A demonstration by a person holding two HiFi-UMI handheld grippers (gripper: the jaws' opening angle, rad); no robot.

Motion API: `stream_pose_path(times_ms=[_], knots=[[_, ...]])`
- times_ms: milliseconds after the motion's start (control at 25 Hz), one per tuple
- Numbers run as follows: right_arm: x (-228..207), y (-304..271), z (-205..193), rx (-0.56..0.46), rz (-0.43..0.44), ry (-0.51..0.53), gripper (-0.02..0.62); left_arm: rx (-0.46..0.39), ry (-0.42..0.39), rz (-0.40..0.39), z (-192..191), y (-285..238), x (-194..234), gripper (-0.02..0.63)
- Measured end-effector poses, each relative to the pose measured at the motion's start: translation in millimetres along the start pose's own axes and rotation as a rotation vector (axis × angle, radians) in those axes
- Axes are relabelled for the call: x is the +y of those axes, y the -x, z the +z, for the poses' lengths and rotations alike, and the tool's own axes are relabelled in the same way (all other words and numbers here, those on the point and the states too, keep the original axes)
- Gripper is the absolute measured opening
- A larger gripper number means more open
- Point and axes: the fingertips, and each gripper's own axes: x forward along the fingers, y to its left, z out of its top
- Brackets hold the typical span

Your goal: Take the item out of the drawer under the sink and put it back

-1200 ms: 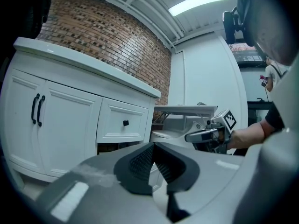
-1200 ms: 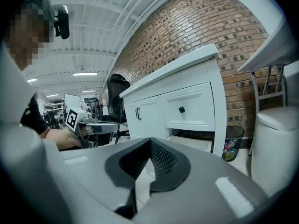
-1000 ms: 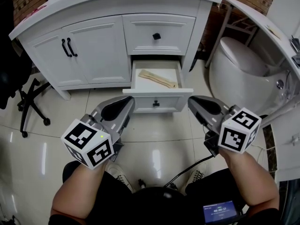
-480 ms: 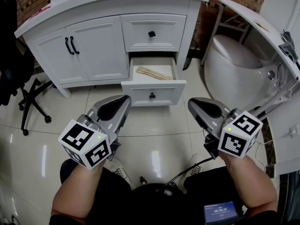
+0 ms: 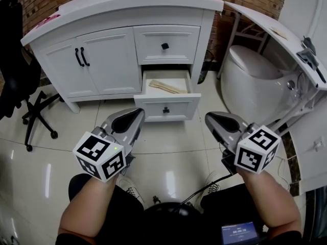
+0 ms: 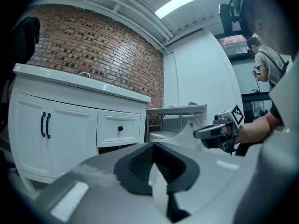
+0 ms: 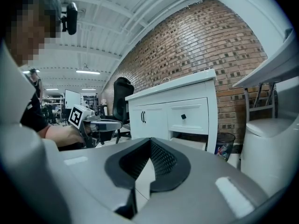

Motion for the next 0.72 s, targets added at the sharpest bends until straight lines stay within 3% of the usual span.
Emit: stream_pose_path(times_ms=[720], knots=[[7.0,-8.4,-3.6,0.025,0.029,-0.009,0.006,0.02,0.004,-0.014,-5.1,-0.9,-4.1,0.006]])
